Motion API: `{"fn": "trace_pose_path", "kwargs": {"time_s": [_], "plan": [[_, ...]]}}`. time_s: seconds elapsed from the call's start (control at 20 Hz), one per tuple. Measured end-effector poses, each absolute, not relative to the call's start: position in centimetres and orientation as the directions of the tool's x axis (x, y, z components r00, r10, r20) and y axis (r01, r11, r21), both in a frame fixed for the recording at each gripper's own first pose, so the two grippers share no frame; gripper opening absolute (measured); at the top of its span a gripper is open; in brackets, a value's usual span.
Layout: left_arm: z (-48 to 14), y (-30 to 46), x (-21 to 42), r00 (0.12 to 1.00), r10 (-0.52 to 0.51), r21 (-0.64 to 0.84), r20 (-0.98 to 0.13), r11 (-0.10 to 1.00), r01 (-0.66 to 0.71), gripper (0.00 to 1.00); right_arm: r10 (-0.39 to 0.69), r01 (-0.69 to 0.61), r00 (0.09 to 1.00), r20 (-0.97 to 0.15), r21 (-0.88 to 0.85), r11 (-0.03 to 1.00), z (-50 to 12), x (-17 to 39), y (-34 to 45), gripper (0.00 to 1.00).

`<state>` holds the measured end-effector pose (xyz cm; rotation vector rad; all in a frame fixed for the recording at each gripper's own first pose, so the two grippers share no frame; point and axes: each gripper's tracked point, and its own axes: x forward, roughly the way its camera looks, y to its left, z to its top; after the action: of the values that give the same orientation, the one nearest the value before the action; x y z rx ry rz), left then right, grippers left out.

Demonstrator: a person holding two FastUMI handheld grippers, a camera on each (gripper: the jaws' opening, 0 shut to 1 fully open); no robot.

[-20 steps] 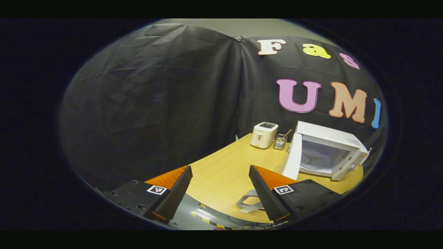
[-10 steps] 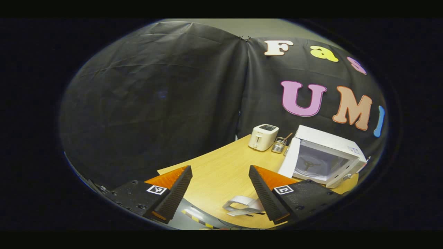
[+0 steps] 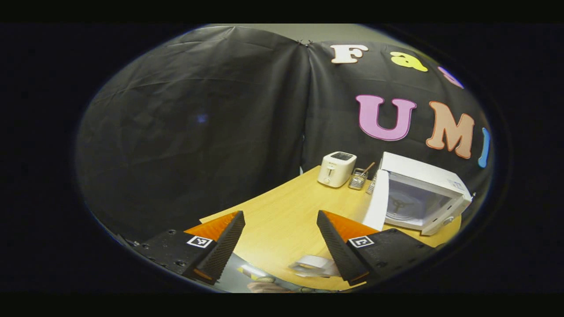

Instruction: Open the microwave oven with the left hand, put the food in, and close the microwave oven.

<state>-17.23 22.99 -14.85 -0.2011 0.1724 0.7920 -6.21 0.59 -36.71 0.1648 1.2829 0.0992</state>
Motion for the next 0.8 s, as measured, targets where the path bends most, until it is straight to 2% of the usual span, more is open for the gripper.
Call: {"fn": "trace_pose_path", "kwargs": {"time_s": [0.05,0.1,0.15,0.2,0.25,0.35,0.4,0.45,0.5,0.6,0.8], "plan": [[-14.8,23.1,-17.1,0.697,0.678,-0.108,-0.232,0.694,-0.712,0.96,0.172,0.033,0.303,-0.937,0.191,0.981,-35.8,-6.0,1.1,0.34],[-14.8,23.5,-16.8,0.707,0.668,-0.107,-0.232,0.705,-0.701,0.96,0.180,0.049,0.326,-0.928,0.207,0.977,-35.0,-5.8,1.7,0.41],[-14.8,24.0,-16.2,0.715,0.658,-0.106,-0.237,0.714,-0.692,0.96,0.183,0.069,0.351,-0.918,0.221,0.973,-34.0,-5.5,2.4,0.34],[-15.0,25.0,-15.5,0.719,0.650,-0.104,-0.247,0.719,-0.687,0.96,0.184,0.088,0.374,-0.909,0.232,0.969,-33.1,-5.4,3.1,0.34],[-15.6,26.3,-14.8,0.724,0.640,-0.108,-0.258,0.726,-0.680,0.96,0.184,0.103,0.395,-0.900,0.243,0.964,-32.1,-5.1,3.9,0.41],[-16.1,27.0,-14.5,0.739,0.613,-0.123,-0.278,0.740,-0.661,0.96,0.206,0.109,0.438,-0.875,0.279,0.954,-30.5,-4.3,6.1,0.41],[-16.5,27.3,-14.4,0.744,0.600,-0.127,-0.295,0.747,-0.653,0.96,0.226,0.111,0.454,-0.862,0.307,0.945,-29.8,-3.9,7.4,0.34],[-16.9,27.4,-14.5,0.748,0.587,-0.131,-0.309,0.753,-0.645,0.96,0.255,0.113,0.468,-0.846,0.343,0.932,-29.3,-3.6,9.0,0.34],[-17.2,27.7,-14.3,0.752,0.577,-0.136,-0.319,0.757,-0.639,0.96,0.293,0.109,0.482,-0.826,0.388,0.915,-29.0,-3.3,11.0,0.41],[-18.1,28.3,-13.9,0.756,0.558,-0.153,-0.341,0.761,-0.631,0.94,0.376,0.089,0.491,-0.786,0.475,0.875,-28.8,-3.0,15.1,0.41],[-19.2,29.0,-14.3,0.764,0.525,-0.176,-0.375,0.769,-0.614,0.96,0.482,0.068,0.507,-0.715,0.590,0.804,-29.6,-2.9,22.1,0.41]]}}
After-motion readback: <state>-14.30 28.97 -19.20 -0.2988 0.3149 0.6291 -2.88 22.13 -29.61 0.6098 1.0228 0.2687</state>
